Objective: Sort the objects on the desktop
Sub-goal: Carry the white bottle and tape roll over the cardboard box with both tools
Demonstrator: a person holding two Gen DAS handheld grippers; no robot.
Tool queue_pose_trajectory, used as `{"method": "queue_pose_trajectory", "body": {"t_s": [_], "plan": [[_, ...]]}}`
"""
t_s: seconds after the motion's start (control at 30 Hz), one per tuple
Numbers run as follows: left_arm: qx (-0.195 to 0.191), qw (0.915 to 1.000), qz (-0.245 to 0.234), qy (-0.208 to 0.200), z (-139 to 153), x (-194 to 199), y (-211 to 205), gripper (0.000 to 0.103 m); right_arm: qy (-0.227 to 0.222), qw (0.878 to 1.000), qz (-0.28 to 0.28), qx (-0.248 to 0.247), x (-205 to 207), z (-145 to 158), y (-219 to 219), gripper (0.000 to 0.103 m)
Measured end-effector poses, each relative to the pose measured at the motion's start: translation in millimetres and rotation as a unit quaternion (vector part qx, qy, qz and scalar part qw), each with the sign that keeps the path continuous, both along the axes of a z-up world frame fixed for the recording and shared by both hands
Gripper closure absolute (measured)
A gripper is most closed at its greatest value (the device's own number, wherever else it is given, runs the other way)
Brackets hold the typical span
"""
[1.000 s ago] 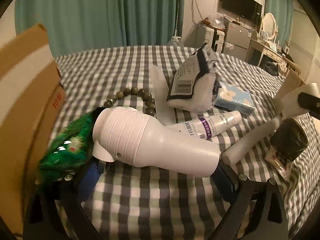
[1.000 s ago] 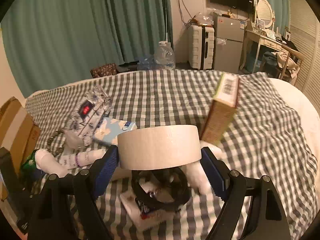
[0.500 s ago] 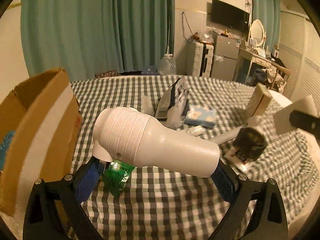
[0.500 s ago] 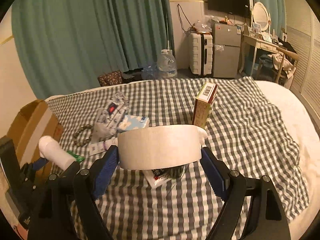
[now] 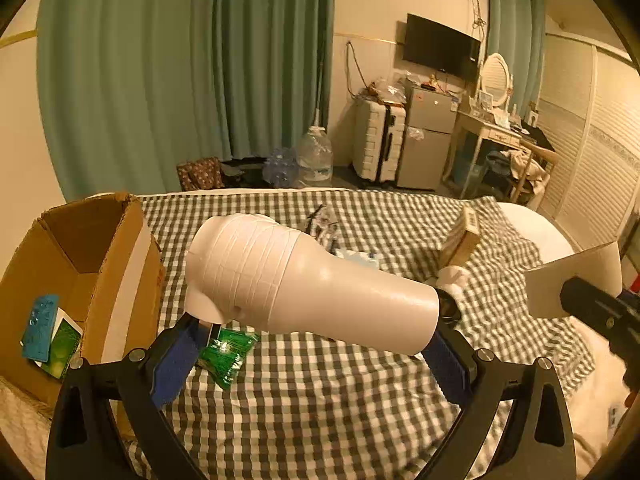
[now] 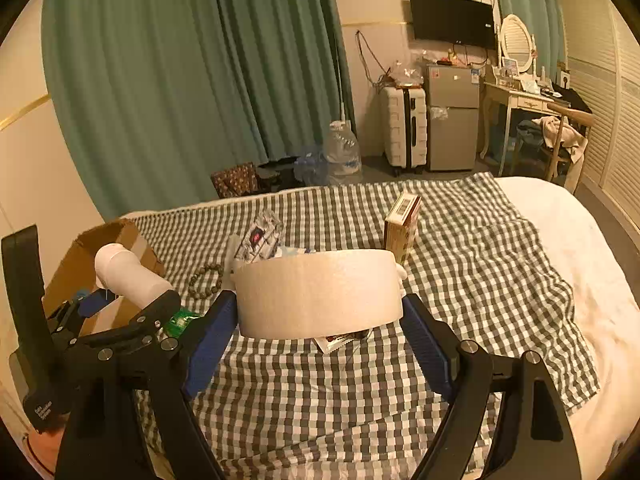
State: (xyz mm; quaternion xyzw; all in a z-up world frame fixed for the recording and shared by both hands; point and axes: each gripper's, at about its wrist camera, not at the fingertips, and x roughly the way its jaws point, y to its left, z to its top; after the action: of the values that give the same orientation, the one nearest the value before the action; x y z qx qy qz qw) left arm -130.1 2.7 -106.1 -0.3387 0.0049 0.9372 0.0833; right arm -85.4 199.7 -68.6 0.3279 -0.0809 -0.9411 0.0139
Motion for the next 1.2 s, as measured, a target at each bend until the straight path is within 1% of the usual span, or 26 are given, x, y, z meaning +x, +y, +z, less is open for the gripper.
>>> {"method": "queue_pose_trajectory", "body": {"t_s": [0.13,0.2,0.27,0.33,0.4,0.5,0.6,0.67,0.8,0.9,1.03,1.2], "plan": [[0.004,0.9994,-0.023,-0.025,20,2,7,0.003,0.016,1.0,0.003,0.005,14,16,-5,0.021],[0.001,0.9991,-0.031,-0.029,30,5,8,0.003,0.025,1.0,0.002,0.005,22,26,-5,0.021],[-0.011,0.9992,-0.033,-0.022,43,12,12,0.003,0.033,0.999,0.003,0.003,27,34,-5,0.021],[-0.026,0.999,-0.037,-0.005,58,19,13,0.003,0.041,0.999,0.003,0.002,34,43,-4,0.021],[-0.028,0.9987,-0.043,0.001,69,22,13,0.003,0.049,0.999,0.003,0.005,40,51,-6,0.021],[-0.02,0.9984,-0.053,0.002,86,25,8,0.003,0.055,0.998,0.001,0.008,47,59,-9,0.021],[-0.009,0.998,-0.061,-0.017,97,23,-2,0.003,0.051,0.999,0.0,-0.003,51,66,-10,0.021],[0.015,0.9972,-0.063,-0.037,104,19,-12,0.003,0.054,0.998,0.004,-0.013,55,70,-12,0.021],[0.051,0.9947,-0.069,-0.057,118,15,-32,0.003,0.061,0.998,0.01,0.0,62,79,-23,0.021],[0.052,0.9943,-0.068,-0.063,124,13,-47,0.003,0.064,0.998,0.017,0.005,64,83,-33,0.021],[0.032,0.9955,-0.067,-0.06,131,16,-64,0.003,0.063,0.998,0.027,0.009,62,85,-48,0.021],[0.052,0.9948,-0.062,-0.062,132,23,-94,0.003,0.058,0.997,0.05,0.007,58,82,-71,0.021]]}}
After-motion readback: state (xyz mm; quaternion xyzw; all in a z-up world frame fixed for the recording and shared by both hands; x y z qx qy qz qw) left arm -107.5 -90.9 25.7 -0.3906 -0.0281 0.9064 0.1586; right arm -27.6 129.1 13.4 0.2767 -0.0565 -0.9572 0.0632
